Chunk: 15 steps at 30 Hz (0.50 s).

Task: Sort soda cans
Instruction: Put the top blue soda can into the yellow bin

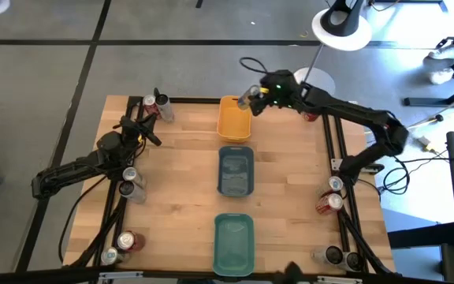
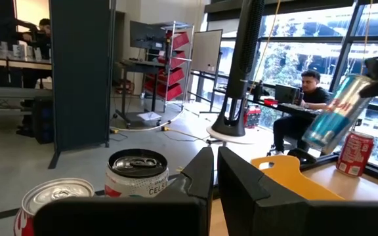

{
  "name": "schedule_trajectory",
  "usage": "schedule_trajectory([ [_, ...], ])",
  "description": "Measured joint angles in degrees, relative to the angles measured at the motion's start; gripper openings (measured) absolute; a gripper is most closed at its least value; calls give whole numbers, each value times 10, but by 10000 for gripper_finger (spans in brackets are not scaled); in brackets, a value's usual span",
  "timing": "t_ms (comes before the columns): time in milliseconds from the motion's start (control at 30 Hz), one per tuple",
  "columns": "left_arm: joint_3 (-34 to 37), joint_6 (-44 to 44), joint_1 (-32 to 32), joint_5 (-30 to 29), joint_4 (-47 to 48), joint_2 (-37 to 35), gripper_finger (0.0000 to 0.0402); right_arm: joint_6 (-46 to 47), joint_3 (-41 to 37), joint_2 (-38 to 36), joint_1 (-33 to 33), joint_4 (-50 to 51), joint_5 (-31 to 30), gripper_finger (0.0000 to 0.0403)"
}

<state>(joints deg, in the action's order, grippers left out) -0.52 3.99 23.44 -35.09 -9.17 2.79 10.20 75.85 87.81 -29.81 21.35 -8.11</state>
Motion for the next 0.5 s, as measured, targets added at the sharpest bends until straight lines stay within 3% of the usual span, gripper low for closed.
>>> schedule_trajectory([
  [200,0,4,0,0,0,0,15,-19,60,84,-2,29,4,222],
  [500,0,5,0,0,11,0,15,-29,70,144,-2,33,-3,222],
])
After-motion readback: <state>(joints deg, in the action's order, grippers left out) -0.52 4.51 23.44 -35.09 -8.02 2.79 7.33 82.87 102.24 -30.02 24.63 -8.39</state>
